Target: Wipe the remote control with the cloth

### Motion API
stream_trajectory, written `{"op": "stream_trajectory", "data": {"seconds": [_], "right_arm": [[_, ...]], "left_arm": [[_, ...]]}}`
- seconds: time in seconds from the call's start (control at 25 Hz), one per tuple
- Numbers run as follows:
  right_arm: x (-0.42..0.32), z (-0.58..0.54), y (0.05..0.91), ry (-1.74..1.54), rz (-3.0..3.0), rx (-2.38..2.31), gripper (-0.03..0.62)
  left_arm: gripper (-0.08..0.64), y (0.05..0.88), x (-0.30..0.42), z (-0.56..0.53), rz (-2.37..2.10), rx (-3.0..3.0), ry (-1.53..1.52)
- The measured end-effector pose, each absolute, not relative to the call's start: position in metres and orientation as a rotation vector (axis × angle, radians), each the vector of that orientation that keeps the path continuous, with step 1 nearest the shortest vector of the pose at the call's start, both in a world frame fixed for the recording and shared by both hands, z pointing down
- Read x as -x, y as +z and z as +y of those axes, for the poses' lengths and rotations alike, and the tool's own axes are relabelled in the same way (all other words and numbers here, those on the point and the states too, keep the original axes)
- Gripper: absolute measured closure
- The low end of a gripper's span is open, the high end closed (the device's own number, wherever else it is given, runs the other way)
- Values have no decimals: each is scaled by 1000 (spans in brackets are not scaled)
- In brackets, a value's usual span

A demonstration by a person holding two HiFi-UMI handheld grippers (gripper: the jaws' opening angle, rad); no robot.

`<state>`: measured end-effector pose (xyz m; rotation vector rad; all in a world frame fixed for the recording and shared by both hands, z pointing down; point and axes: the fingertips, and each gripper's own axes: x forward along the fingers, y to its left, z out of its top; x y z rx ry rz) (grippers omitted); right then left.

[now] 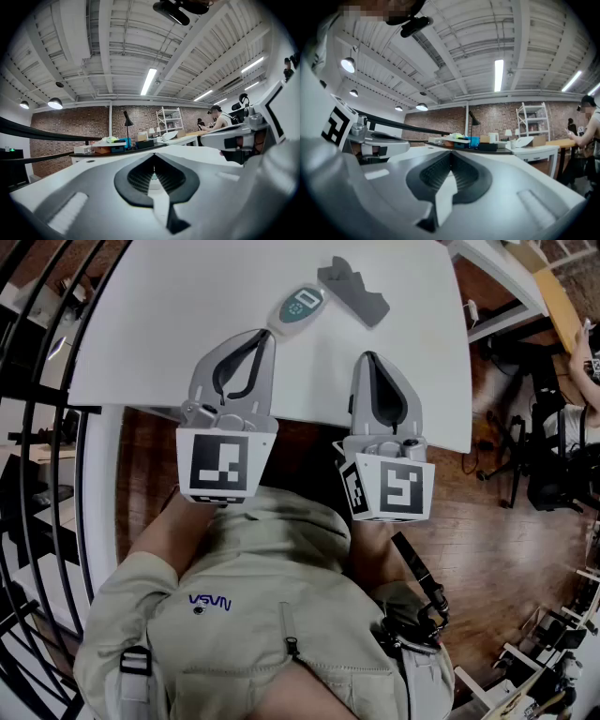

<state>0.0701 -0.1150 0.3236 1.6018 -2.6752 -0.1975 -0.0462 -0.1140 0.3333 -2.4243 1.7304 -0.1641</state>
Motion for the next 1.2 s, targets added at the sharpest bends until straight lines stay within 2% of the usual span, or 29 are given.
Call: {"op": "stream_trajectory", "data": {"seconds": [0.12, 0.16, 0.2, 0.4, 0.64, 0.92, 1.2], "right_arm": [[-71, -124, 318, -235, -2656, -1579, 588], [-71, -127, 316, -247, -2648, -1571, 588], [-72, -131, 314, -256, -2639, -1562, 567], [-76, -164, 303, -284, -2604, -1510, 516], [-73, -215, 312, -250, -2562, -1380, 470], [-75, -247, 349, -141, -2537, -1204, 445], [-108, -222, 371, -131, -2526, -945, 437]], "left_arm": [[550, 335, 53, -126, 1762, 2472, -193], [451, 337, 53, -130, 1755, 2499, -216], [402, 340, 51, -135, 1740, 2526, -246], [299, 357, 30, -163, 1596, 2585, -425], [224, 391, 16, -191, 1511, 2715, -649], [210, 409, 17, -203, 1470, 2858, -812], [210, 409, 13, -199, 1412, 2919, -843]]}}
